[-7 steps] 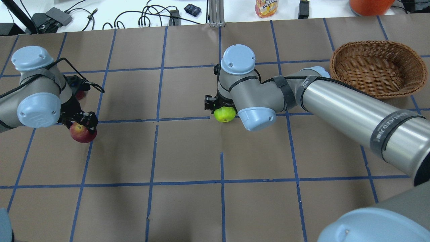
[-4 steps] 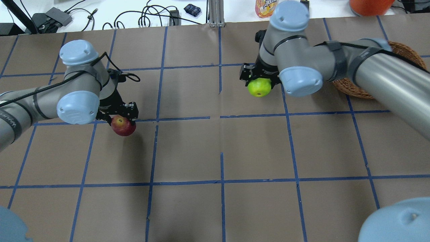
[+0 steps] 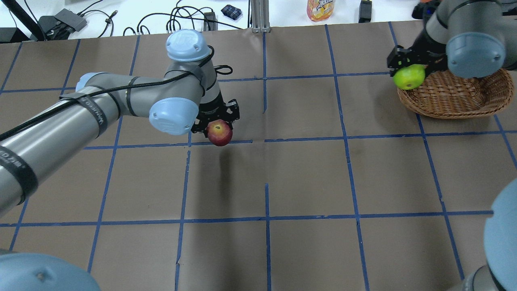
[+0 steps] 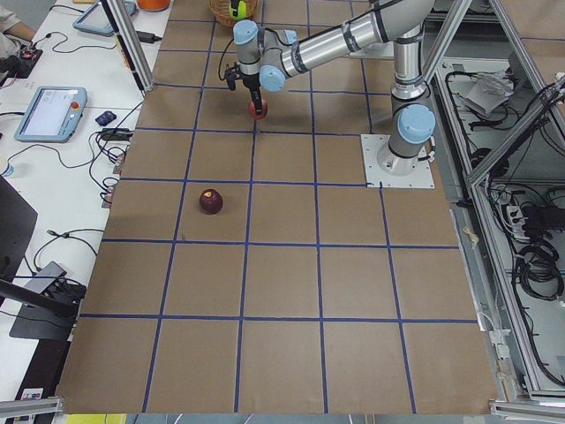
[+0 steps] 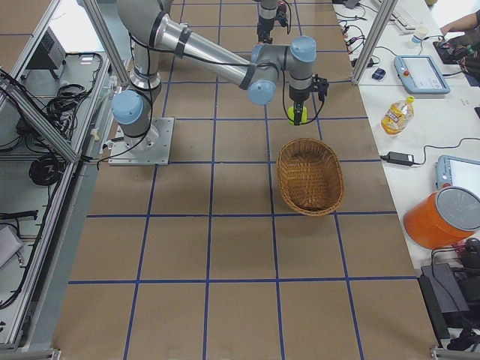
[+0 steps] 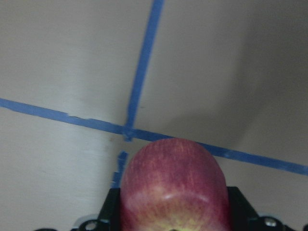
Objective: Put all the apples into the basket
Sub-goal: 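Drop the green apple in the basket while left sets red apple at center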
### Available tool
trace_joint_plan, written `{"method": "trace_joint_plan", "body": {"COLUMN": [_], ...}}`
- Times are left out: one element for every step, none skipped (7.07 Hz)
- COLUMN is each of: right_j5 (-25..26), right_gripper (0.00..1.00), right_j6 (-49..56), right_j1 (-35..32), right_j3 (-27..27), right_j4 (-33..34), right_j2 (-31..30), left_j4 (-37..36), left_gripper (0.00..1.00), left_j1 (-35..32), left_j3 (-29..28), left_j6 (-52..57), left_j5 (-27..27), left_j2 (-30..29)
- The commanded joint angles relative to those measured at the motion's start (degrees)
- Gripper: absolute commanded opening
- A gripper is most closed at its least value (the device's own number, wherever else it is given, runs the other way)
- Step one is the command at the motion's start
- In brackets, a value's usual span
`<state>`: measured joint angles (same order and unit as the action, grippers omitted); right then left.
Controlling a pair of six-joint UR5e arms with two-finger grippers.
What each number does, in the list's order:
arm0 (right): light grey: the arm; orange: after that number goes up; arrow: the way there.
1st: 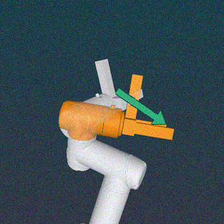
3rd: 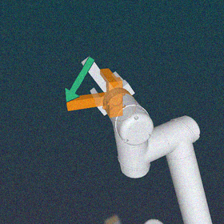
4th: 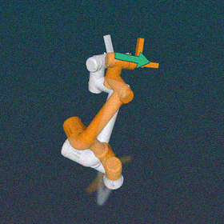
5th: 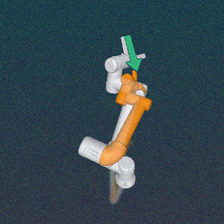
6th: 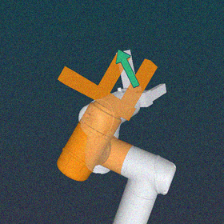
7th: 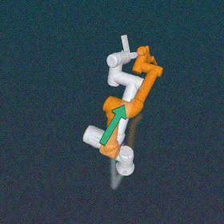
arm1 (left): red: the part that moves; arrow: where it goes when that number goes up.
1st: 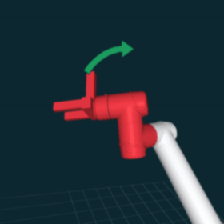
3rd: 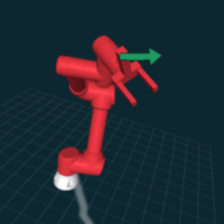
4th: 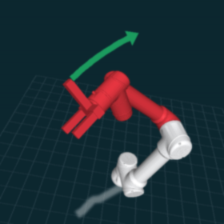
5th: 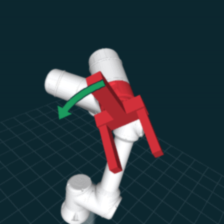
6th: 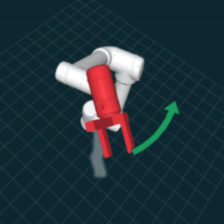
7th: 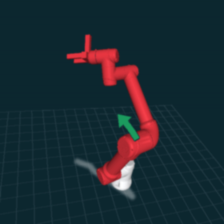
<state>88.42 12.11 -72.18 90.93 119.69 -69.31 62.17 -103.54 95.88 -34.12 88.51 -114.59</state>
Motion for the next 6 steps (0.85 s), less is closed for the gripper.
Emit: {"method": "trace_joint_plan", "body": {"right_j5": [4.7, 7.3, 7.6, 8.9, 10.5, 10.5], "right_gripper": [0.00, 0.00, 0.00, 0.00, 0.00, 0.00], "right_j6": [16.1, 16.8, 17.1, 20.5, 23.8, 23.7], "right_j1": [7.7, 8.9, 9.9, 10.7, 11.6, 11.6], "right_j3": [-5.5, -7.2, -8.3, -8.5, -8.4, -8.1], "right_j4": [0.4, 0.5, 1.8, 4.8, 7.7, 8.1], "right_j2": [5.5, 8.0, 10.2, 12.0, 13.5, 14.2], "left_j4": [0.1, 0.1, 0.8, 1.1, 1.4, 2.4], "left_gripper": [0.13, 0.17, 0.32, 0.99, 1.00, 1.00], "left_j1": [-7.1, -7.4, -7.8, -7.7, -7.6, -6.6], "left_j3": [-5.2, -5.4, -4.7, -4.8, -5.3, -6.4], "left_j6": [-12.9, -13.2, -13.7, -13.1, -13.0, -11.9], "left_j5": [-2.0, -2.1, -1.7, -1.8, -1.9, -2.7], "left_j2": [-5.7, -7.0, -7.0, -6.9, -6.8, -5.2]}}
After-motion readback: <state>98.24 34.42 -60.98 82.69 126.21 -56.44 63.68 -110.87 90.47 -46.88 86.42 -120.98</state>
